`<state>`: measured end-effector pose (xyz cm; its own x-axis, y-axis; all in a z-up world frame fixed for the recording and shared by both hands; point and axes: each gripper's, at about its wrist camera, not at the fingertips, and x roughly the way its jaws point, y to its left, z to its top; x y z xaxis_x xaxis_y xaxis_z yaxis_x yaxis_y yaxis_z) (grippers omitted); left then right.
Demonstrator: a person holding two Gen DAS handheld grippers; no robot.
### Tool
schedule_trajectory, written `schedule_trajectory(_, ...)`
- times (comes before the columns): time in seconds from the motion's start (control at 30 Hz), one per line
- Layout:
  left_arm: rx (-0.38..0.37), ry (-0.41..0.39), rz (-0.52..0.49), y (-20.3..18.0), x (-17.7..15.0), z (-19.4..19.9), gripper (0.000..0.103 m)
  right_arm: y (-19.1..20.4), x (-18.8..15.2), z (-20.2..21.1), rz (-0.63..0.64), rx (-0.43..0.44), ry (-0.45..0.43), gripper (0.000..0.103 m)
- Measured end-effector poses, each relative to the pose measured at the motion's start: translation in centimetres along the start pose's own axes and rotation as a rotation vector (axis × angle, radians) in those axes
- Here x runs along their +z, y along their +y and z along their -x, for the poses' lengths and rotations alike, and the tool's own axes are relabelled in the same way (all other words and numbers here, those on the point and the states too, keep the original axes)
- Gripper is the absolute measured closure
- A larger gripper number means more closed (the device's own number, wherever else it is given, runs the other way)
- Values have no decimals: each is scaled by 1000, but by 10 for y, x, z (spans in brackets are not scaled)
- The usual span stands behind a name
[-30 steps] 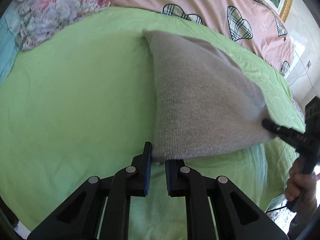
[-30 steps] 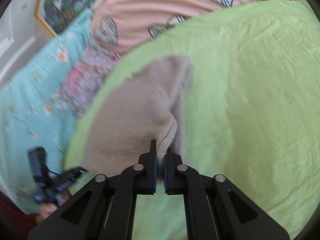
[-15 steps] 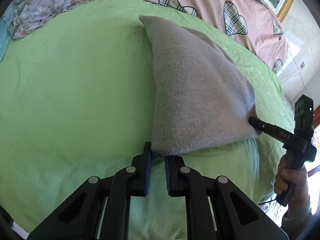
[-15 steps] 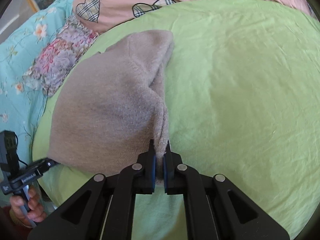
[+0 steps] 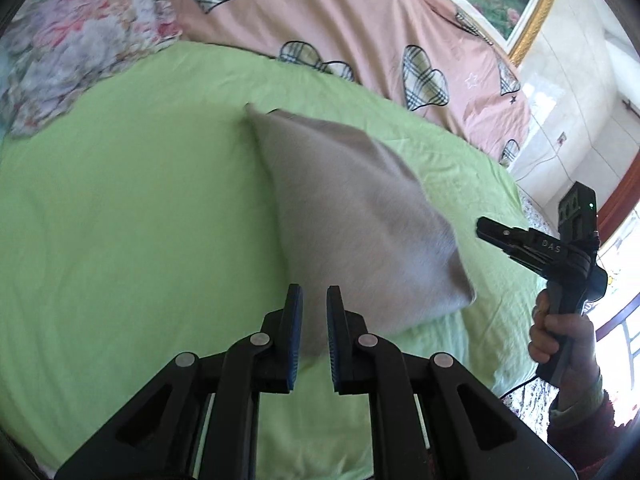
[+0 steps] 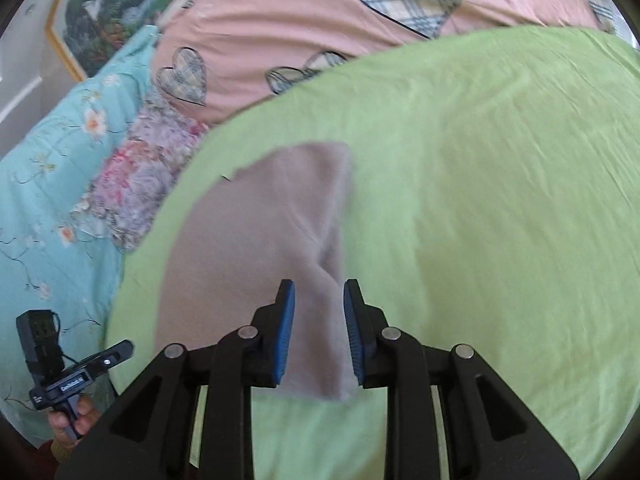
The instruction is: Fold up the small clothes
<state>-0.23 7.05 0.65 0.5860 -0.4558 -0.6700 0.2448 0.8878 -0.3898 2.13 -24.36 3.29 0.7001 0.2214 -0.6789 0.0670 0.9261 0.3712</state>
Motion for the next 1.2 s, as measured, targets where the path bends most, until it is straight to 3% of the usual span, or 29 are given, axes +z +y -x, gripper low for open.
schedule_trajectory(0.17,-7,-9,-28,-9,30,-22,81,22,10,-23,39,7,35,74)
schedule_trajectory(0.2,3,-4,-38,-9,35,-25,79,22,11,-27,41,-2,43,72)
schedule_trajectory(0.27,15,-4,-40,-8,44,-32,77,18,16,-32,34,-12,40,55)
schedule_trajectory(0.33,14,-6,-28,-7,51,-38,75,8,21,-39,-3,-10,39,49)
schedule_trajectory(0.53,-47,-3,-34,-11,64,-54,75,-27,28,-72,-149,60,106,49)
schedule_trajectory(0.6,-29,19,-41,-10,64,-64,75,-33,26,-81,-189,87,129,54)
schedule_trajectory(0.67,-24,27,-39,-10,65,-67,75,-29,26,-84,-160,85,143,84)
schedule_trajectory(0.73,-24,23,-49,-13,66,-66,74,-20,31,-76,-117,84,120,89)
schedule_trajectory(0.83,-16,21,-64,-15,70,-66,66,-4,43,-57,-37,75,52,91)
schedule_trajectory(0.97,-18,21,-71,-16,76,-70,66,-15,41,-79,-8,-27,100,91)
schedule_trajectory(1.1,-41,19,-93,-18,82,-76,68,-24,33,-83,-44,-27,103,91)
schedule_trajectory(1.2,-53,20,-105,-18,84,-81,68,-12,37,-77,17,-61,80,91)
